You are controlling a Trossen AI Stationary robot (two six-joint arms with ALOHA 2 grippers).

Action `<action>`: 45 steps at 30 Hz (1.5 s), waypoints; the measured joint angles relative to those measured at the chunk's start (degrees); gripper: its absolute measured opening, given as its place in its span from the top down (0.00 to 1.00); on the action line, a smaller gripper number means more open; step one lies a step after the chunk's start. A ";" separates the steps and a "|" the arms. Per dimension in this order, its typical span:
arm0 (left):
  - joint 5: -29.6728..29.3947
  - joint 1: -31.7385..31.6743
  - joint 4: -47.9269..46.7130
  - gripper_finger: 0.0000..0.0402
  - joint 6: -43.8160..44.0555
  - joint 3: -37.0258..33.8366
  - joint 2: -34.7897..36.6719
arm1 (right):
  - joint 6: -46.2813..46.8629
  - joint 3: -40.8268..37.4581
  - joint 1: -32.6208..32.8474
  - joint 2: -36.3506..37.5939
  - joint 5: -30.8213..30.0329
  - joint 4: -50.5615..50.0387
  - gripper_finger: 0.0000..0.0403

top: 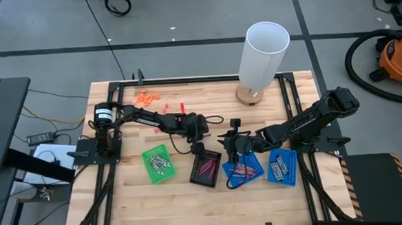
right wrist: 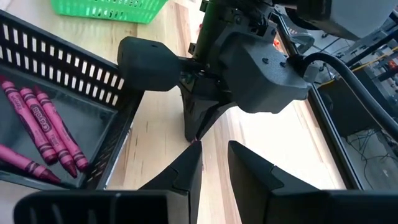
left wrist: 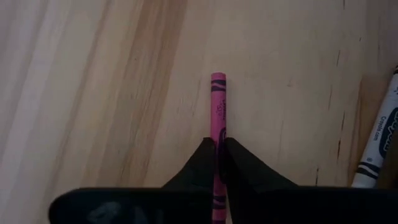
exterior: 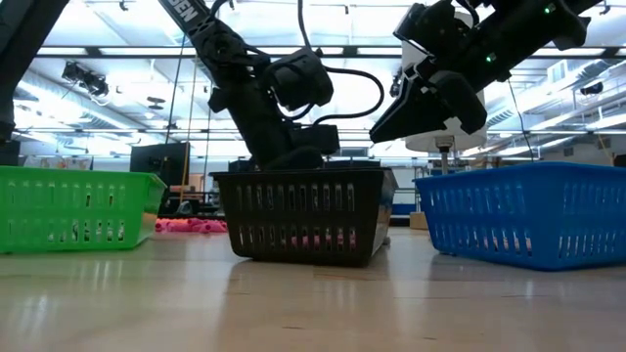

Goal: Sort crayons
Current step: Put the red crayon into the black bin

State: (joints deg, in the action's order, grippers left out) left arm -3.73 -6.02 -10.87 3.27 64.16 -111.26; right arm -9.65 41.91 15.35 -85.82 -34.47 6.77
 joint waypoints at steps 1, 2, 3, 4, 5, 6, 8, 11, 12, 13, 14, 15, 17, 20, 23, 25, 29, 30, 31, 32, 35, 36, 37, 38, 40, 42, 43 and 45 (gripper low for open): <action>0.01 0.00 -0.10 0.96 0.08 -0.06 0.22 | 0.00 0.00 0.00 0.00 0.01 -0.01 0.79; 0.00 0.00 -0.20 0.96 0.09 -0.08 0.42 | 0.00 0.00 0.00 0.00 -0.01 -0.11 0.79; -0.01 0.00 -0.49 0.96 0.09 -0.19 0.80 | -0.04 0.04 0.04 0.00 -0.05 -0.40 0.79; -0.04 -0.02 -0.93 0.96 0.05 -0.32 1.07 | -0.06 0.04 0.22 0.05 -0.69 -1.05 0.79; -0.04 -0.02 -0.64 0.96 0.05 -0.33 1.11 | -0.07 0.04 0.55 0.24 -2.16 -2.05 0.79; -0.04 -0.02 -0.22 0.96 0.04 -0.23 1.11 | -0.10 0.04 1.00 0.59 -3.89 -2.91 0.79; -0.04 0.01 0.27 0.96 0.04 0.14 1.11 | -0.05 0.04 2.10 1.83 -7.88 -4.31 0.79; -0.06 0.20 2.35 0.96 -0.14 0.22 1.18 | 1.06 0.05 3.47 3.83 -9.95 -6.20 0.79; -0.04 0.22 3.20 0.96 -0.42 0.22 1.18 | 1.73 0.07 3.72 4.46 -9.41 -6.81 0.79; -0.04 0.22 3.96 0.96 -0.72 0.22 1.19 | 2.30 0.05 3.80 5.11 -9.14 -7.54 0.79; -0.04 0.22 4.67 0.96 -0.93 0.24 1.40 | 2.73 0.07 3.80 5.63 -9.17 -7.98 0.79; -0.04 0.22 4.78 0.96 -1.07 0.24 1.80 | 3.12 0.04 3.80 6.12 -9.26 -8.22 0.79; -0.07 0.24 6.32 0.96 -1.44 0.45 2.18 | 3.92 0.05 3.81 7.30 -10.25 -9.82 0.79; -0.06 0.24 5.93 0.95 -1.54 0.31 3.98 | 5.83 0.05 4.03 9.16 -13.40 -12.62 0.79; -0.07 0.24 6.13 0.95 -1.54 0.36 6.75 | 8.57 0.04 3.94 10.44 -14.69 -15.72 0.78; -0.08 0.43 6.10 0.95 -1.32 0.39 8.44 | 9.82 0.01 3.43 10.87 -12.20 -16.91 0.79; -0.09 1.64 7.37 0.95 -1.40 0.47 10.71 | 8.73 0.00 3.32 10.88 -8.67 -14.98 0.79; -0.07 2.11 6.88 0.95 -1.58 0.47 11.27 | 8.39 0.00 3.32 10.88 -9.05 -14.56 0.78; -0.07 2.59 6.90 0.95 -1.94 0.43 11.65 | 7.95 -0.02 3.32 10.89 -9.62 -13.79 0.78; -0.07 3.06 7.70 0.95 -2.29 0.44 11.92 | 7.18 0.00 3.33 11.05 -10.00 -12.65 0.79; -0.02 4.43 7.11 0.95 -1.68 0.44 12.70 | 4.21 0.02 4.18 12.00 -11.30 -8.41 0.79; 0.14 4.95 7.04 0.95 -1.22 0.44 12.85 | 3.45 0.07 4.60 12.50 -11.65 -8.11 0.79; 0.59 5.45 7.11 0.95 -0.62 0.46 12.96 | 2.88 0.02 4.89 12.88 -12.70 -8.01 0.79; 0.94 5.98 6.16 0.95 0.18 0.46 13.37 | 2.63 0.04 5.01 13.08 -14.00 -7.56 0.78; 1.72 7.31 5.81 0.95 1.73 0.44 13.75 | 2.39 0.02 4.98 13.50 -17.81 -8.66 0.79; 1.98 8.60 5.36 0.95 3.94 0.50 13.84 | 2.10 0.02 4.81 13.76 -20.77 -8.95 0.79; 2.11 9.27 4.87 0.95 5.39 0.43 14.03 | 2.09 0.02 4.67 13.79 -21.40 -8.95 0.79; 2.11 10.51 4.84 0.95 8.77 0.46 14.20 | 1.99 0.00 4.39 13.79 -21.30 -9.07 0.79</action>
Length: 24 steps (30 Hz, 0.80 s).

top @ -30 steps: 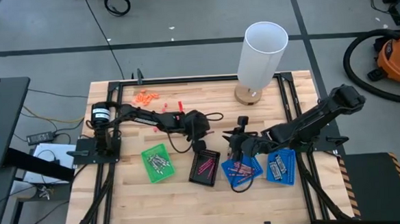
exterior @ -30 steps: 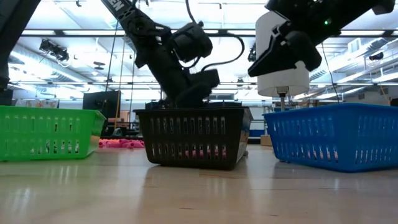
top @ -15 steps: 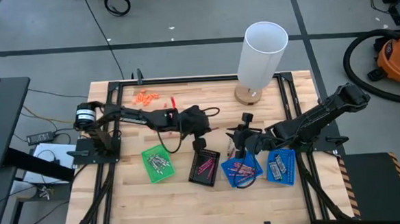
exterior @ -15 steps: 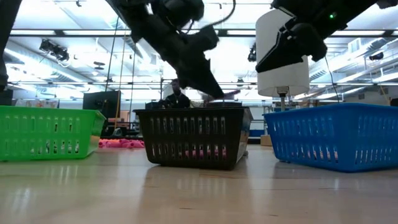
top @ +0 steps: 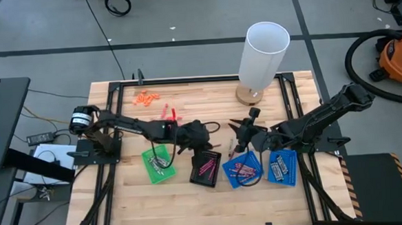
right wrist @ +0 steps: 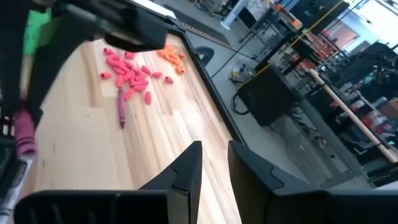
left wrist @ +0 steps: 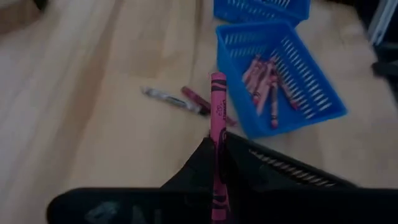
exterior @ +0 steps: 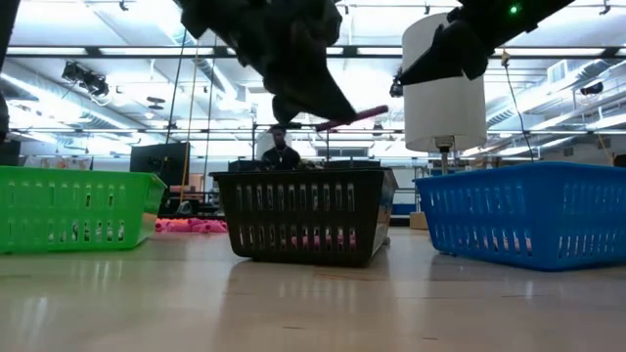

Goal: Sort crayons
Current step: Put the red crayon into the black bin

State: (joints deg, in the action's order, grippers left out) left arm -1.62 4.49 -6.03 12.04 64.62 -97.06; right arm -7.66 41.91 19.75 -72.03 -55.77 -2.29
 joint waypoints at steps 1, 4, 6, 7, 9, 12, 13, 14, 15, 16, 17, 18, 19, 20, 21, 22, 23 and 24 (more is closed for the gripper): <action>0.00 0.68 -0.42 0.95 1.92 0.02 0.05 | 0.14 0.00 -0.11 0.00 0.51 0.32 0.79; -0.90 3.12 -2.66 0.95 7.96 0.02 0.02 | 0.74 0.00 -0.24 0.00 1.83 -0.09 0.79; -3.63 5.18 -3.99 0.95 11.98 0.02 0.02 | 0.85 0.00 -0.22 0.02 3.08 -0.02 0.79; -5.22 6.22 -4.89 0.95 13.84 0.02 -0.10 | 0.71 0.00 -0.22 0.02 4.17 -0.03 0.79; -8.16 8.15 -6.08 0.95 17.75 -0.01 -0.46 | 0.23 0.00 -0.17 0.00 6.83 0.10 0.79; -12.76 10.52 -6.98 0.95 23.59 0.05 -0.96 | 0.00 0.00 -0.15 0.00 9.88 0.08 0.79; -13.97 11.15 -7.20 0.95 25.53 0.09 -1.27 | -0.08 0.00 -0.13 0.00 10.63 0.09 0.79; -15.08 11.80 -8.22 0.95 27.17 -0.02 -1.40 | -0.34 0.00 -0.04 0.00 11.30 0.10 0.79; -16.22 12.36 -8.56 0.95 28.91 -0.09 -1.86 | -0.62 0.00 0.03 0.00 12.20 0.14 0.79; -17.15 12.76 -7.33 0.95 30.64 0.03 -2.57 | -0.93 0.00 0.06 0.00 13.17 0.18 0.79; -17.70 13.09 -6.91 0.95 32.26 0.11 -3.19 | -1.07 0.00 0.09 -0.02 14.01 0.21 0.79; -18.29 13.44 -7.41 0.95 33.48 0.06 -3.83 | -1.16 0.00 0.09 -0.02 14.78 0.31 0.79; -18.50 13.72 -6.85 0.95 34.59 0.00 -4.56 | -1.23 0.00 0.09 0.00 15.78 0.55 0.79; -18.86 13.92 -5.94 0.95 35.76 0.00 -5.43 | -1.31 0.00 0.09 0.00 16.74 0.53 0.79; -19.41 14.06 -5.13 0.95 36.61 0.00 -6.19 | -1.56 0.00 0.14 -0.02 17.16 0.36 0.79; -20.02 14.16 -4.89 0.95 37.14 0.00 -6.65 | -1.71 -0.02 0.30 -0.02 17.77 0.50 0.78; -20.58 14.15 -4.78 0.95 37.96 -0.02 -7.04 | -1.88 -0.02 0.47 -0.02 18.25 0.62 0.78; -21.31 14.14 -3.91 0.95 38.93 0.02 -7.58 | -2.24 -0.02 0.71 -0.02 18.36 0.54 0.79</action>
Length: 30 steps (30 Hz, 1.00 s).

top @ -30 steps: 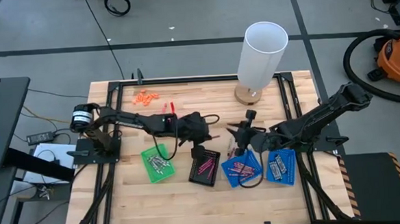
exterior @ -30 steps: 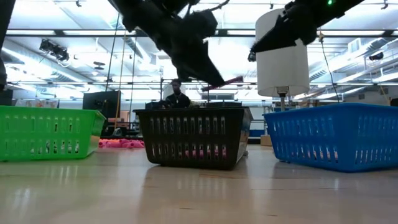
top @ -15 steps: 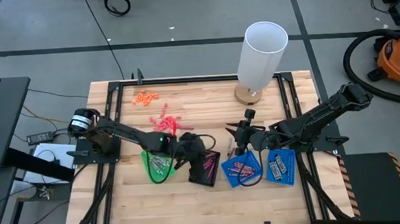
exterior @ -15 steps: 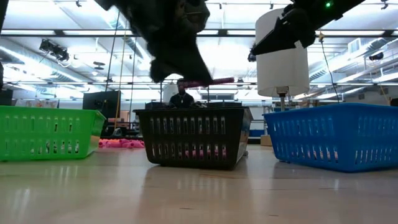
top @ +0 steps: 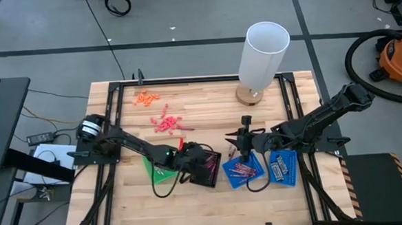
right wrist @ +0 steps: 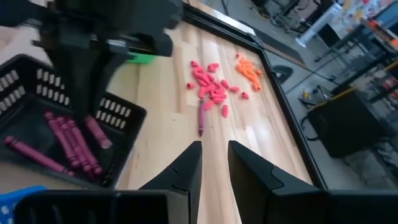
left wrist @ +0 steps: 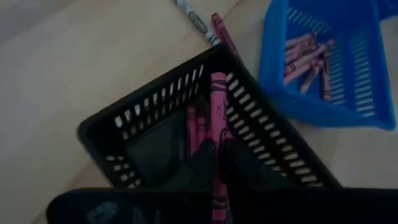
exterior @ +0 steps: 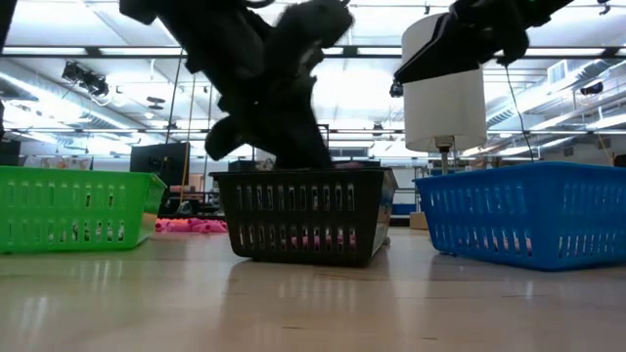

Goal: Sort crayons
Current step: Put the red crayon into the black bin

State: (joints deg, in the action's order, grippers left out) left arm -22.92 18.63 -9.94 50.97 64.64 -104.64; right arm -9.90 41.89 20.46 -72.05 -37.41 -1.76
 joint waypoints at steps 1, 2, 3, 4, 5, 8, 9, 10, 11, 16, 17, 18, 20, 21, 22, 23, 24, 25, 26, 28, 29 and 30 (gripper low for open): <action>-0.21 0.00 0.20 0.95 0.62 0.07 -0.34 | -0.39 0.00 0.34 0.00 0.02 -0.02 0.79; -0.43 0.00 -0.18 0.95 1.28 0.00 -0.63 | -0.64 0.00 0.66 0.00 0.03 -0.01 0.79; -0.63 -0.02 0.46 0.95 1.89 -0.02 -1.09 | -0.78 0.00 0.92 0.00 0.03 -0.04 0.79; -0.68 -0.04 1.09 0.95 2.29 -0.02 -1.30 | -0.86 0.00 1.19 0.00 0.03 -0.32 0.78; -1.14 -0.04 0.70 0.95 2.72 -0.03 -1.33 | -1.12 0.00 1.47 0.00 0.04 -0.62 0.79; -1.89 -0.02 1.84 0.95 3.79 0.11 -2.09 | -1.72 0.00 2.21 0.00 0.06 -0.95 0.79; -1.89 -0.02 1.32 0.95 3.93 -0.02 -2.14 | -2.07 0.00 2.43 0.00 0.06 -0.98 0.79; -1.84 -0.02 1.65 0.95 3.97 -0.05 -2.42 | -2.22 0.00 2.58 0.00 0.14 -0.85 0.79; -1.48 -0.02 2.70 0.95 3.98 0.04 -2.90 | -2.30 0.00 2.71 0.00 0.22 -0.92 0.78; 0.39 -0.02 3.37 0.93 3.98 0.14 -4.29 | -3.58 0.00 2.96 0.00 1.36 -0.77 0.79; 0.50 -0.02 2.50 0.91 3.98 -0.06 -4.29 | -3.70 0.00 2.96 0.00 1.51 -0.52 0.79; 0.53 -0.02 2.63 0.89 4.03 -0.09 -4.30 | -3.70 0.00 2.96 0.02 1.69 -0.36 0.79; 0.55 -0.02 3.48 0.83 4.04 0.07 -4.68 | -3.78 0.00 2.96 0.00 1.95 -0.60 0.79; 0.63 -0.02 3.40 0.80 3.74 0.04 -4.70 | -3.77 0.00 2.96 0.00 2.15 -0.46 0.79; 0.80 -0.02 3.47 0.77 3.12 -0.07 -4.68 | -3.71 0.00 2.96 0.00 2.21 -0.51 0.78; 1.46 -0.02 4.38 0.74 1.96 -0.05 -4.66 | -3.67 0.00 2.96 0.00 2.21 -0.78 0.79; 2.04 -0.04 5.45 0.72 0.60 -0.05 -4.40 | -3.69 0.00 2.96 0.00 2.21 -0.89 0.79; 2.53 -0.10 5.43 0.70 -0.68 -0.05 -3.67 | -3.69 0.00 2.96 0.00 2.21 -0.85 0.79; 2.64 -0.18 5.80 0.69 -1.79 -0.05 -2.95 | -3.74 0.00 2.96 0.00 2.16 -0.85 0.78; 2.83 -0.40 6.77 0.68 -4.29 0.08 -1.59 | -3.78 0.00 2.96 0.00 1.78 -0.90 0.79; 2.99 -0.53 6.38 0.67 -5.90 0.04 -0.69 | -3.83 0.00 2.95 0.00 1.43 -0.89 0.79; 3.09 -0.73 6.62 0.67 -7.66 0.00 0.06 | -4.03 0.00 2.75 0.00 1.21 -0.86 0.79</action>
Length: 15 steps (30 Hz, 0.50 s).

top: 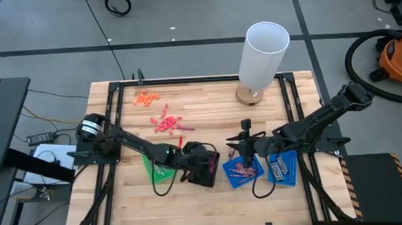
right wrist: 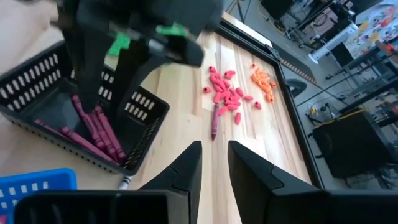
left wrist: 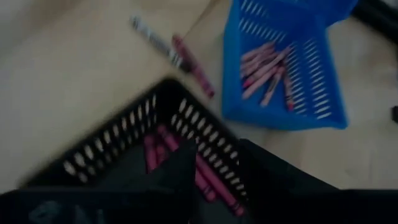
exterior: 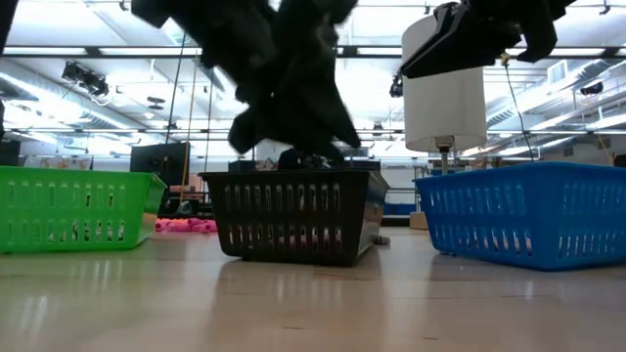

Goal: Sort crayons
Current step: Put the red crayon into the black bin

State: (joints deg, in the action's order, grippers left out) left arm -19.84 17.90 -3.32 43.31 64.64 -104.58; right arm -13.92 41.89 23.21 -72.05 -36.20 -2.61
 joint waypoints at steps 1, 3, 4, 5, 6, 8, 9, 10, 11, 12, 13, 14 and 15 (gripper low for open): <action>-0.02 -0.27 0.13 0.67 -1.95 0.00 0.94 | -0.13 0.00 -0.22 0.00 -0.18 -0.04 0.79; -0.06 -0.95 0.38 0.67 -6.57 0.02 2.59 | -0.79 0.00 -0.89 0.00 -0.16 0.00 0.78; -0.19 -1.35 0.20 0.67 -8.96 0.02 3.23 | -1.20 0.00 -1.27 0.00 -0.16 -0.04 0.79; -0.36 -1.84 0.19 0.67 -11.54 0.02 3.58 | -1.62 0.00 -1.68 0.00 -0.16 -0.30 0.79; -0.64 -2.33 0.21 0.67 -14.33 0.02 3.88 | -2.23 0.00 -2.06 0.00 -0.16 -0.40 0.79; -1.95 -3.52 0.01 0.67 -19.99 0.02 4.17 | -3.11 0.00 -2.87 0.00 -0.20 -0.47 0.79; -2.65 -4.14 0.23 0.67 -22.55 0.02 4.18 | -3.32 0.00 -3.28 0.00 -0.18 -0.46 0.78; -3.33 -4.83 0.01 0.67 -24.93 0.02 4.18 | -3.55 0.00 -3.65 0.00 -0.17 -0.50 0.79; -3.50 -5.57 -0.08 0.67 -27.17 0.02 4.18 | -3.63 0.00 -4.03 0.00 -0.17 -0.50 0.79; -3.58 -6.39 -0.16 0.67 -29.21 0.02 4.18 | -3.62 0.00 -4.41 0.00 -0.16 -0.62 0.78; -3.62 -7.19 -0.29 0.67 -30.58 0.02 4.18 | -3.51 0.00 -4.73 0.00 -0.18 -0.93 0.79; -3.66 -8.04 -0.63 0.67 -31.50 0.02 4.18 | -3.28 0.00 -5.02 0.00 -0.17 -1.27 0.79; -3.68 -8.79 -1.41 0.67 -32.00 0.02 4.18 | -2.95 0.00 -5.20 0.00 -0.16 -1.37 0.79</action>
State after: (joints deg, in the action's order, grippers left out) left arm -23.52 9.11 -4.73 11.31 64.66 -100.40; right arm -16.88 41.89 18.01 -72.05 -36.37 -3.99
